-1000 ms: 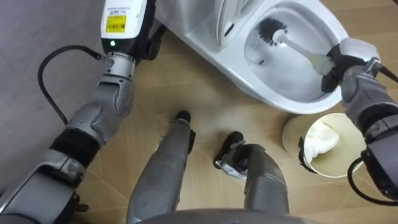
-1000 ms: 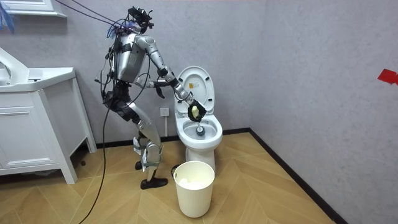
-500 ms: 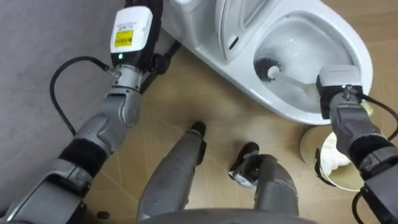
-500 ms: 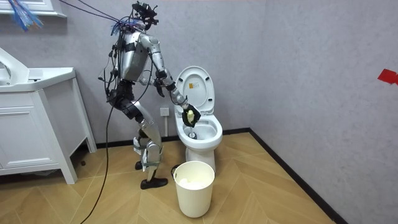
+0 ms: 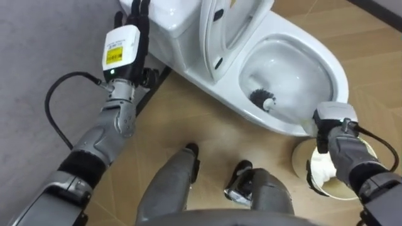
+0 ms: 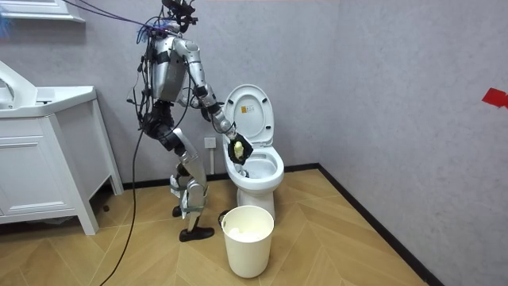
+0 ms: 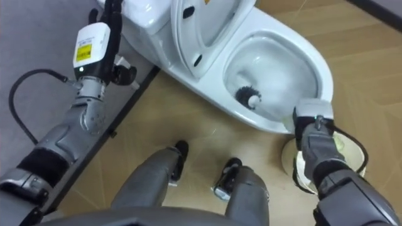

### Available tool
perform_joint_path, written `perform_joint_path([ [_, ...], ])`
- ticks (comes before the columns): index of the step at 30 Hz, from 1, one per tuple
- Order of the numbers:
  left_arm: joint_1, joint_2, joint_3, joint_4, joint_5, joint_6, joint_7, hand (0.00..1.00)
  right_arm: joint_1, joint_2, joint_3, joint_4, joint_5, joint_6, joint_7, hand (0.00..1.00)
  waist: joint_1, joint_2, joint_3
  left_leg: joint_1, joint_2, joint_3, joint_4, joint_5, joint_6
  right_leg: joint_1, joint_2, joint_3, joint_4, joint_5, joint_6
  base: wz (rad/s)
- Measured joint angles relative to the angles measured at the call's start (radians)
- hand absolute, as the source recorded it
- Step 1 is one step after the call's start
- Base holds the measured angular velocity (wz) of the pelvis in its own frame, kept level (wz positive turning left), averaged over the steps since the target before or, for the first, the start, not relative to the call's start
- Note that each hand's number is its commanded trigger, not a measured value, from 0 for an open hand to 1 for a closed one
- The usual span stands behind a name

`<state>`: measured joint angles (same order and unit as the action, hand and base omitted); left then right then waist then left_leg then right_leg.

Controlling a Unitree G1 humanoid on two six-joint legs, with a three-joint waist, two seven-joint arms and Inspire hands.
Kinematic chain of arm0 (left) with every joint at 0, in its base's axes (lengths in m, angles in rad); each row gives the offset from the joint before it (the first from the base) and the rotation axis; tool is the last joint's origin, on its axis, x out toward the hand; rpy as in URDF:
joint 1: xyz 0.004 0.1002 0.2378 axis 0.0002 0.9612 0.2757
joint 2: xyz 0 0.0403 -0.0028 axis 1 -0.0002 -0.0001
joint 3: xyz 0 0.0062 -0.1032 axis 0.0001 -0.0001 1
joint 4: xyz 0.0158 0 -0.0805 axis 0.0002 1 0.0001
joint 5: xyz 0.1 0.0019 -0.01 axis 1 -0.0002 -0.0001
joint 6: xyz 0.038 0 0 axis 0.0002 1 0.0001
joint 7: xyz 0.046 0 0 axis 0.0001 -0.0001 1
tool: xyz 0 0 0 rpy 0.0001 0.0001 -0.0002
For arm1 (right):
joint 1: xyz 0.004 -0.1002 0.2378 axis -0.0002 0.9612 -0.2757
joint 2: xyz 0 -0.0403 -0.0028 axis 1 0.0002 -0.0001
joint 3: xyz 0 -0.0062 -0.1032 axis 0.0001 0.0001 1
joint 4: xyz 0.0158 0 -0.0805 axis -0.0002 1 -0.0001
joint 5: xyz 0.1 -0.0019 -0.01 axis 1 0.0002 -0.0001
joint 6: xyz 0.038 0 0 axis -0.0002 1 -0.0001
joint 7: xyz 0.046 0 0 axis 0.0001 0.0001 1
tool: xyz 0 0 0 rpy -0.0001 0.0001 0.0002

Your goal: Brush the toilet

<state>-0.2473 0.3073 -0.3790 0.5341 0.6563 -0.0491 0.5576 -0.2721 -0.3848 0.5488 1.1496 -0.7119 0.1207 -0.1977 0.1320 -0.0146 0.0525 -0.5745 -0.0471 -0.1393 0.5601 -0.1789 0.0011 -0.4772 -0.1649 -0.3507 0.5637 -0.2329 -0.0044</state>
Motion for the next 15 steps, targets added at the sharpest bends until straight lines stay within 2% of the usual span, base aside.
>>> perform_joint_path([
  [2,0.001,0.005,0.023,0.000,0.013,0.000,-0.002,0.00,0.021,0.002,-0.026,0.030,0.058,-0.034,0.011,1.00,-0.006,-0.017,-0.0012,0.024,0.002,0.002,-0.015,0.001,-0.001,0.021,0.003,0.001,-0.014,0.000,0.000,-0.02],
  [6,0.012,0.025,0.031,0.001,0.013,0.000,-0.002,0.00,0.038,0.003,-0.073,0.053,0.128,-0.059,0.053,1.00,-0.016,-0.027,-0.0021,0.052,0.008,0.005,-0.031,0.002,-0.001,0.050,0.013,0.003,-0.039,0.007,0.001,-0.02],
  [9,0.058,0.025,0.046,0.000,0.020,0.000,-0.008,0.00,0.081,0.010,-0.122,0.043,0.163,-0.081,0.083,1.00,-0.022,-0.037,-0.0069,0.102,0.015,0.023,-0.061,0.001,-0.001,0.090,0.020,0.017,-0.065,0.010,0.004,-0.14],
  [12,0.112,0.030,0.063,-0.004,0.042,0.000,-0.030,0.00,0.143,0.010,-0.145,0.021,0.175,-0.104,0.092,1.00,-0.027,-0.049,-0.0213,0.159,0.020,0.031,-0.102,0.002,-0.002,0.138,0.030,0.027,-0.100,0.013,0.005,-0.11],
  [14,0.163,0.036,0.071,-0.009,0.060,0.007,-0.051,0.00,0.199,0.016,-0.180,0.005,0.176,-0.116,0.096,1.00,-0.043,-0.060,-0.0388,0.212,0.020,0.031,-0.132,0.003,-0.004,0.185,0.034,0.032,-0.131,0.014,0.007,0.00],
  [15,0.183,0.037,0.079,-0.019,0.065,0.010,-0.059,0.00,0.211,0.017,-0.189,0.000,0.175,-0.116,0.098,1.00,-0.046,-0.060,-0.0405,0.228,0.021,0.031,-0.140,0.003,-0.004,0.200,0.036,0.032,-0.139,0.014,0.008,-0.05],
])
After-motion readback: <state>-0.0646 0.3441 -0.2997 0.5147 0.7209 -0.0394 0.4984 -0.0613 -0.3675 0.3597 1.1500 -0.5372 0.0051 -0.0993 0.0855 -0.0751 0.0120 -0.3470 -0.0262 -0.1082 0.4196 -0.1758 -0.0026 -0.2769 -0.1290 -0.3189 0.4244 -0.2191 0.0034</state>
